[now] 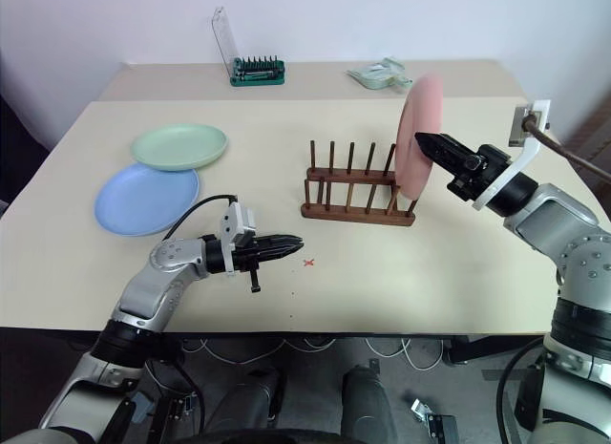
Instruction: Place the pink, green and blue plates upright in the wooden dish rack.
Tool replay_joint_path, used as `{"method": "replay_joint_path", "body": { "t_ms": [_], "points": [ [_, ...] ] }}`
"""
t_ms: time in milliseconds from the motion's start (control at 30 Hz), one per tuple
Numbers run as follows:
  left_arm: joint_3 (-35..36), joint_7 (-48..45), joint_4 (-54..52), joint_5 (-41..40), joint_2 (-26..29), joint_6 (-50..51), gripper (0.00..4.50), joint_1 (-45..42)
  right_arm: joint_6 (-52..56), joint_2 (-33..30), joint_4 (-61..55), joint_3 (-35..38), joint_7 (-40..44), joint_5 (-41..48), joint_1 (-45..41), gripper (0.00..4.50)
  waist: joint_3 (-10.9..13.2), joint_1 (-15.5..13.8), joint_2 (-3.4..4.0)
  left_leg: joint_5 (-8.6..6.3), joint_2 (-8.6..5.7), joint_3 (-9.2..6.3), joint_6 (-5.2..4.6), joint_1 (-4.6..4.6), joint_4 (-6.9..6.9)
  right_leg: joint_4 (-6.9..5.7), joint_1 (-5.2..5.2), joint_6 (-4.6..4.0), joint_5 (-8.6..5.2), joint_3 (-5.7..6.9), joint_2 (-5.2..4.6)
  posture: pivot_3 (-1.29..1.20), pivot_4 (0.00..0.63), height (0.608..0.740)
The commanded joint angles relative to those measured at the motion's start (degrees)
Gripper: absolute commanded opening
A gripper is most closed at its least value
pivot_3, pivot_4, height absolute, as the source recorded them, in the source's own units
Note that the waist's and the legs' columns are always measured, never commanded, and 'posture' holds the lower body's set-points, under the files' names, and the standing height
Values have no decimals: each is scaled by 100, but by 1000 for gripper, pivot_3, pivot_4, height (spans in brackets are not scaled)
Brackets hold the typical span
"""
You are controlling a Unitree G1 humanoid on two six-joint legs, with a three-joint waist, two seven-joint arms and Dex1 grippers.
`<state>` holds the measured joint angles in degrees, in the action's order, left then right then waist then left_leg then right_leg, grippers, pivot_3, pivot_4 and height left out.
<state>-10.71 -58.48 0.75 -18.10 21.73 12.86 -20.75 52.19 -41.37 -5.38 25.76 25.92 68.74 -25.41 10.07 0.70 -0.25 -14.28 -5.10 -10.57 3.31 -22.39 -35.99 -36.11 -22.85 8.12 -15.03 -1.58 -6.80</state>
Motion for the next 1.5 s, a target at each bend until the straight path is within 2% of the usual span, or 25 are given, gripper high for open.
{"method": "replay_joint_path", "body": {
  "t_ms": [33,67,267,367,467,533,600,667,700,833,1067,1233,1367,1500],
  "points": [
    [45,29,-174,-33,-11,-94,280,-24,-136,-40,-99,159,87,-97,-29,3041,0,0,0,0,0,0,0,0,0,0,0,0,0,0,0,0,150,740],
    [45,34,-181,-32,-8,-87,280,-23,-272,-36,-111,151,80,-264,-39,3468,0,0,0,0,0,0,0,0,0,0,0,0,0,0,0,0,150,740],
    [162,156,-226,-98,-21,-25,280,-37,-1082,-125,183,480,13,-936,-330,3468,0,-1,0,0,-1,2,0,0,0,0,0,0,0,-1,0,0,150,740],
    [640,576,-359,-488,-151,282,280,-91,-1416,-456,87,717,46,-1345,-309,3468,1,-19,1,0,0,2,0,0,1,1,0,1,0,0,0,0,150,740],
    [1263,1078,-609,-1024,-224,770,1160,-99,-1586,-769,-365,718,218,-1619,-230,3509,2,1,2,0,-1,-1,0,-5,2,0,-7,1,0,0,-1,0,150,740],
    [1532,1267,-770,-1266,-211,975,2173,-72,-1590,-889,-626,602,318,-1686,-230,3509,1,34,2,0,2,2,0,-4,4,-2,-11,1,0,0,1,0,150,740],
    [2093,1755,-726,-1290,-100,932,3198,-122,-1715,-1320,-1362,-127,743,-2212,-158,3509,6,53,16,0,4,7,0,-1,2,-4,-10,1,0,-2,1,0,150,740],
    [2476,2186,-483,-1233,-24,853,4232,-257,-1742,-1496,-1769,-615,1004,-2430,-200,3509,7,58,13,0,8,14,0,1,3,-8,-16,2,0,-7,5,0,150,740],
    [2627,2397,-324,-1219,-18,839,4426,-355,-1732,-1494,-1887,-766,1063,-2445,-253,3509,8,41,8,0,12,13,1,1,3,-8,-16,1,0,-6,9,0,150,740],
    [3330,3992,356,-1059,-47,1193,4426,-975,-1939,-1486,-2318,-1998,1343,-3277,-608,3509,15,-12,-5,0,3,11,2,-1,-13,1,-2,3,1,-5,0,0,150,740],
    [3704,6030,1161,-697,-219,2047,4426,-1742,-2187,-882,-2449,-3069,1510,-4054,-684,3509,19,-42,-29,0,-6,-4,2,-11,-8,4,-9,15,7,-3,-2,0,150,740],
    [3824,6245,2103,-758,-156,2062,4426,-2454,-2108,-552,-2405,-3112,1538,-4129,-606,3509,22,-15,-38,2,-6,-3,6,-13,-7,0,-15,15,8,-3,-2,0,150,740],
    [4021,6482,3216,-790,-24,2056,4426,-3139,-2074,-444,-2407,-3036,1498,-4245,-493,3509,23,-16,-50,7,-6,-6,13,-12,-9,-3,-14,14,9,2,1,0,150,740],
    [4118,6457,3797,-753,117,1719,4426,-3487,-2017,-407,-2512,-2942,1403,-4338,-276,3509,22,14,-53,16,-6,-3,30,-12,-5,-3,-18,15,10,1,0,0,150,740]
  ]
}}
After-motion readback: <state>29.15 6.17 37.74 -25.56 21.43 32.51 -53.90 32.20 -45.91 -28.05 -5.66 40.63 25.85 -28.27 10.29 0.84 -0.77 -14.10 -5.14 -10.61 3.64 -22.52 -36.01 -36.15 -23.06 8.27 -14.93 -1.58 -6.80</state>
